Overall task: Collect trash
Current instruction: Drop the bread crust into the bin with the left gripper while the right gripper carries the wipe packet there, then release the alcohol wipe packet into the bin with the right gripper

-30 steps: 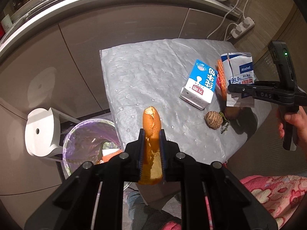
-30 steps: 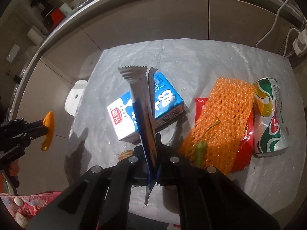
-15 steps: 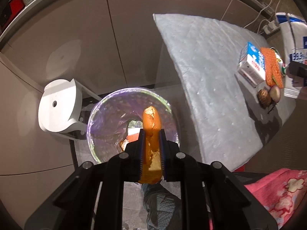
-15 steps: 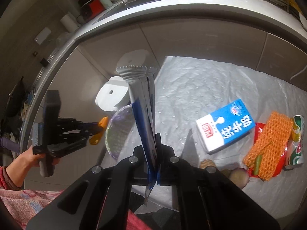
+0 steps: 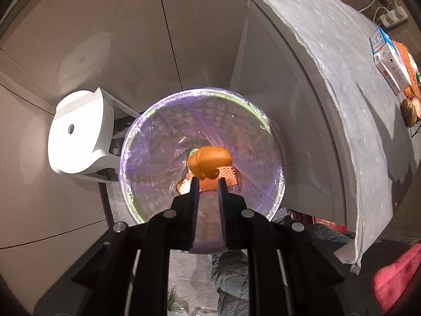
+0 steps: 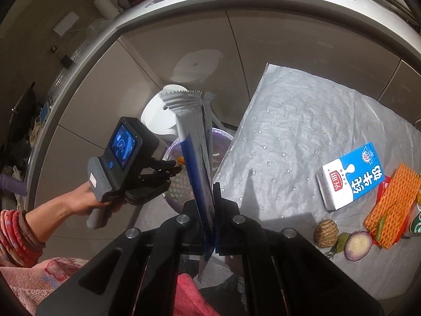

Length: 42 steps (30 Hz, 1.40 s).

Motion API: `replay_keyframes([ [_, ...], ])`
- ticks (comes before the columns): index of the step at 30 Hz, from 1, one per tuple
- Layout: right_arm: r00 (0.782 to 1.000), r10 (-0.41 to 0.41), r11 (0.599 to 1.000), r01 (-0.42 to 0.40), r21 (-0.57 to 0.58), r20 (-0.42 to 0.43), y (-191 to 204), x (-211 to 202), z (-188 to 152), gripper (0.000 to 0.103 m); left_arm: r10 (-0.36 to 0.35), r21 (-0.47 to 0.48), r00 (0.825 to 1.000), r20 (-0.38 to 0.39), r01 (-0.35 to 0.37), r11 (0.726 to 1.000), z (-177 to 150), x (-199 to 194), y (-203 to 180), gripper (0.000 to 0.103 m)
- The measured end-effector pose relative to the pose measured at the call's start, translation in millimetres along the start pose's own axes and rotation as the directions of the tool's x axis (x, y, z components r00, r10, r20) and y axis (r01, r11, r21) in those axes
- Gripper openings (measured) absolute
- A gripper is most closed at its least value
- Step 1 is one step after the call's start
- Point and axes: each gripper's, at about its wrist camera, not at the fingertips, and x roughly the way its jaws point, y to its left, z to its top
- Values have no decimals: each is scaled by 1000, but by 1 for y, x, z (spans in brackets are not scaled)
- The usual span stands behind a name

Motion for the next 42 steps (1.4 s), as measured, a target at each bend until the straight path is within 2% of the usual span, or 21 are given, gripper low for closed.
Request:
replay_keyframes([
  [3, 1000, -3, 1000, 3, -4, -8, 7, 4, 1, 4, -5, 9, 1000, -1, 5, 1000, 0, -1, 0, 15],
  [4, 1000, -4, 1000, 4, -5, -10, 10, 5, 1, 4, -4, 15, 1000, 2, 4, 1000, 1, -2, 0, 19],
  [7, 1000, -1, 1000, 1, -11, -18, 15, 11, 3, 4, 9, 24, 1000, 23, -9, 1000, 1, -11, 0, 43],
  [10, 1000, 10, 1000, -11, -14, -27, 19, 21, 6, 4, 7, 27, 999, 47, -8, 1000, 0, -29, 1, 48],
  [12, 999, 19, 1000, -20, -20, -35, 23, 30, 8, 4, 6, 21, 997, 77, -8, 1000, -2, -48, 3, 57],
  [14, 998, 32, 999, -33, -30, -49, 27, 45, 13, 4, 30, 17, 993, 115, -32, 999, -6, -71, 6, 75],
  [16, 996, 49, 998, -52, -38, -69, 31, 65, 17, 4, 44, 14, 987, 153, -47, 999, -10, -93, 9, 81],
  [20, 991, 73, 995, -80, -59, -110, 41, 111, 26, 4, 63, -16, 984, 167, -61, 998, -19, -127, 19, 84],
  [22, 988, 80, 993, -90, -70, -133, 47, 136, 30, 4, 80, -41, 983, 168, -74, 996, -24, -139, 26, 92],
  [23, 987, 82, 993, -93, -75, -140, 51, 146, 32, 4, 93, -51, 980, 177, -85, 995, -26, -145, 29, 92],
  [28, 980, 82, 990, -102, -102, -183, 70, 192, 38, 4, 117, -87, 975, 191, -102, 991, -37, -162, 46, 92],
  [34, 976, 43, 992, -67, -108, -215, 79, 225, 42, 8, 138, -102, 973, 185, -121, 987, -44, -167, 62, 92],
  [35, 974, 37, 993, -62, -105, -223, 79, 228, 42, 14, 140, -101, 972, 187, -123, 987, -45, -168, 63, 92],
  [36, 973, 33, 993, -57, -101, -229, 79, 232, 42, 30, 143, -101, 971, 189, -126, 987, -46, -169, 64, 92],
  [38, 975, 16, 994, -40, -103, -221, 78, 233, 42, 50, 146, -97, 970, 192, -129, 987, -47, -169, 64, 92],
  [42, 980, 25, 996, -42, -81, -198, 76, 222, 45, 69, 151, -87, 968, 202, -136, 987, -45, -172, 64, 92],
])
